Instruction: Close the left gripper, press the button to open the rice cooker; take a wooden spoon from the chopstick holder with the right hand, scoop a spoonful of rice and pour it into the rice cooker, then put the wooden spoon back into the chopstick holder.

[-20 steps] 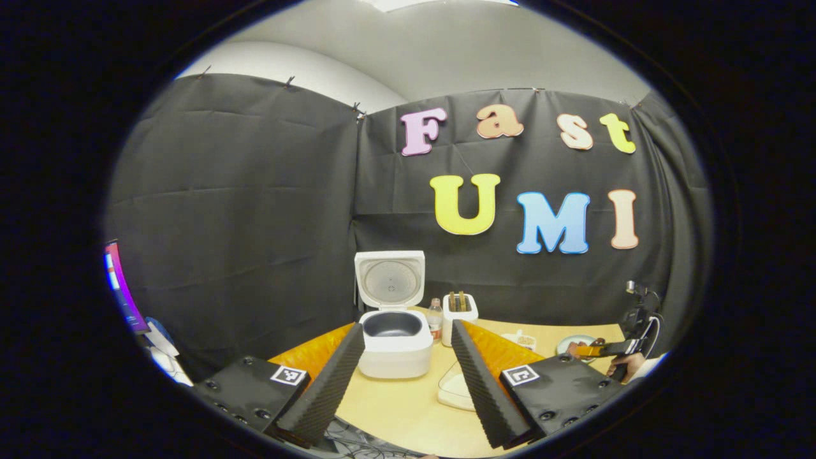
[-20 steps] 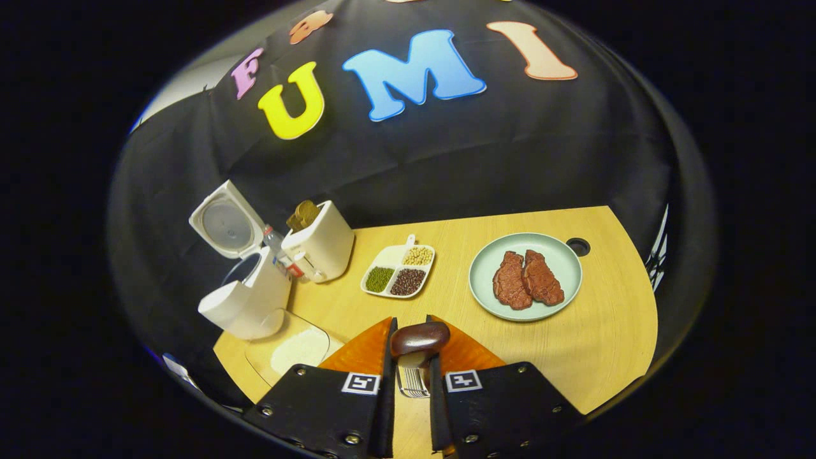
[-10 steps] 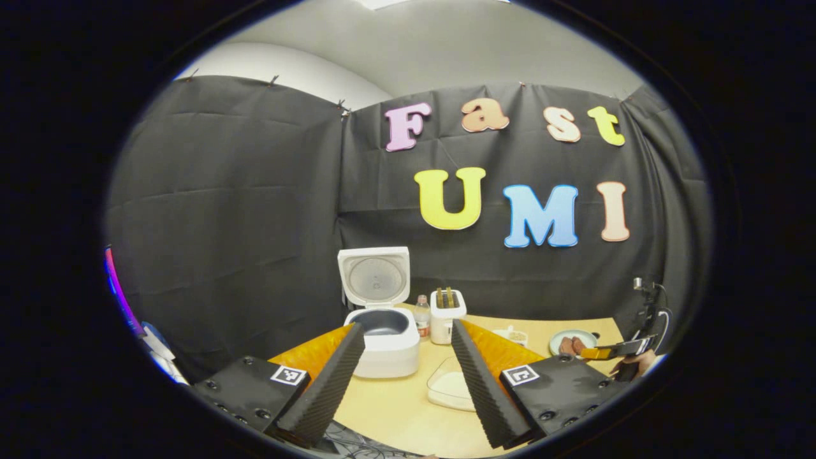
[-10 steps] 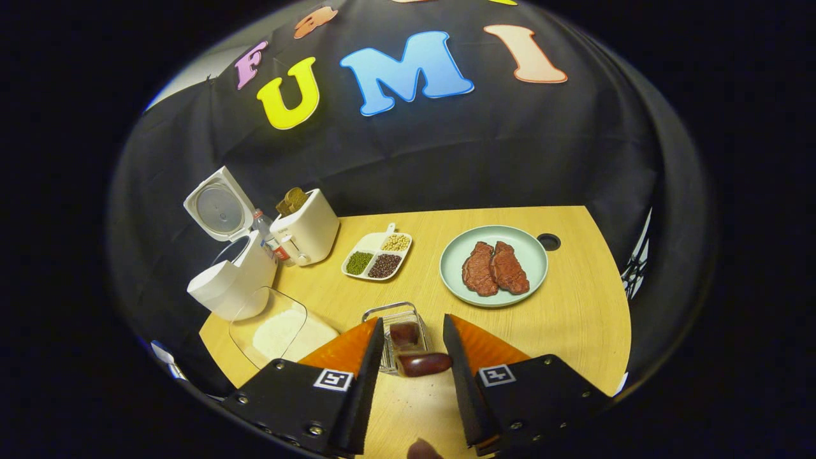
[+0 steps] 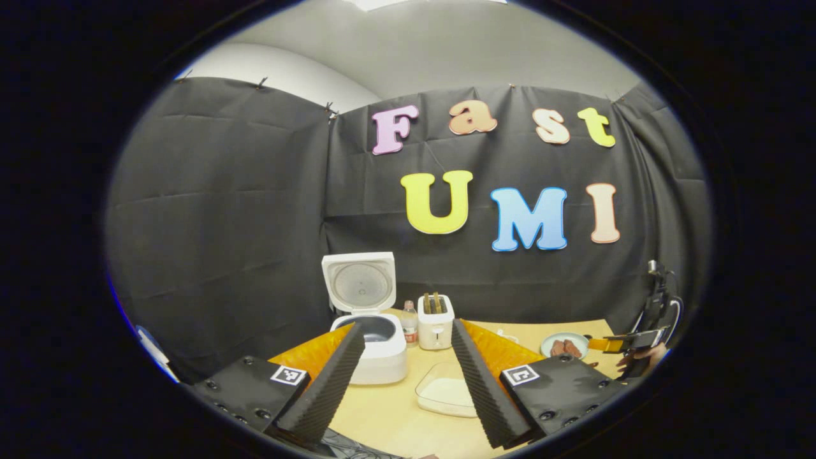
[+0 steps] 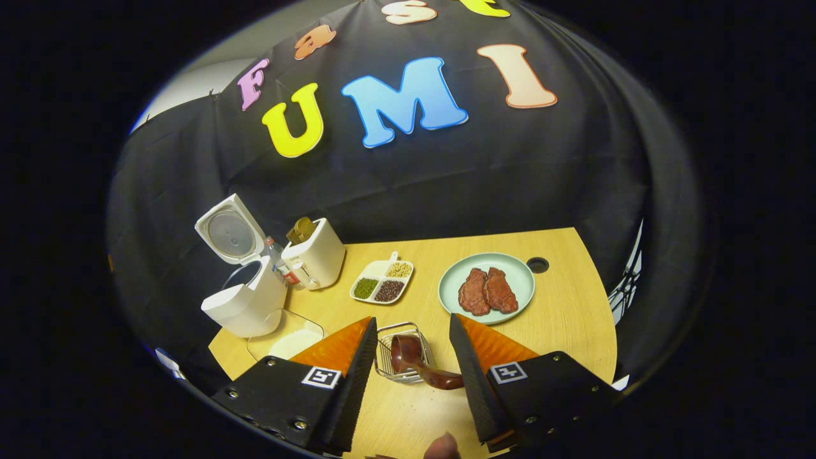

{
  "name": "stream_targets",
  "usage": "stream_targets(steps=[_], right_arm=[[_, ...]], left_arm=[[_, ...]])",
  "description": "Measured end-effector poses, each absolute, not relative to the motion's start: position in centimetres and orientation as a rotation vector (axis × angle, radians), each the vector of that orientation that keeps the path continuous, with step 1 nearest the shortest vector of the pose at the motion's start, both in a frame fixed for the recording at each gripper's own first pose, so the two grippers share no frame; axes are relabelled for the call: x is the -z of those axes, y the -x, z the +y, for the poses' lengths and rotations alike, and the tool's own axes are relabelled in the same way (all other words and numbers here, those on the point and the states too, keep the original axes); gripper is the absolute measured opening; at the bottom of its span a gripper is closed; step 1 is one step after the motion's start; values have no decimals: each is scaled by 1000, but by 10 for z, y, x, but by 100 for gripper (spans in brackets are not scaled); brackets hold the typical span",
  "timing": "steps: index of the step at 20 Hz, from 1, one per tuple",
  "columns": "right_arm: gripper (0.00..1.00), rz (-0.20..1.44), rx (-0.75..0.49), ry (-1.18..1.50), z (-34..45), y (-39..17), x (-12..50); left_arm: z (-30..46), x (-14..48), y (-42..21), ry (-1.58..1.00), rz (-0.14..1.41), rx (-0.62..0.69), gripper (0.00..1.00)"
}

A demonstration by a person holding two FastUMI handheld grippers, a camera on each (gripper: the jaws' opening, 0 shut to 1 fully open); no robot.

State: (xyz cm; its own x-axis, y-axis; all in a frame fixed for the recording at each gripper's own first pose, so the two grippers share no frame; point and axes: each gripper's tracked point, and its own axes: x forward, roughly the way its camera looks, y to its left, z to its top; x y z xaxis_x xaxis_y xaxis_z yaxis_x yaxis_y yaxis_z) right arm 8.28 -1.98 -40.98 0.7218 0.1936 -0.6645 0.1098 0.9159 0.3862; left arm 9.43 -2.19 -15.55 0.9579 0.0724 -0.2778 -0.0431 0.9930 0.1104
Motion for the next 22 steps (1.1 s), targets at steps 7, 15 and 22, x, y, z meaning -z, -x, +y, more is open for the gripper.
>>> stream_targets(steps=[7,15,22], right_arm=[[94,365,-29,-139,-5,-118,277],[97,315,89,-55,69,-99,194],[97,395,217,-16,119,-57,179]], left_arm=[[17,140,-137,-85,207,-40,92],[95,142,-263,-36,122,58,92],[139,179,-422,95,138,78,91]])
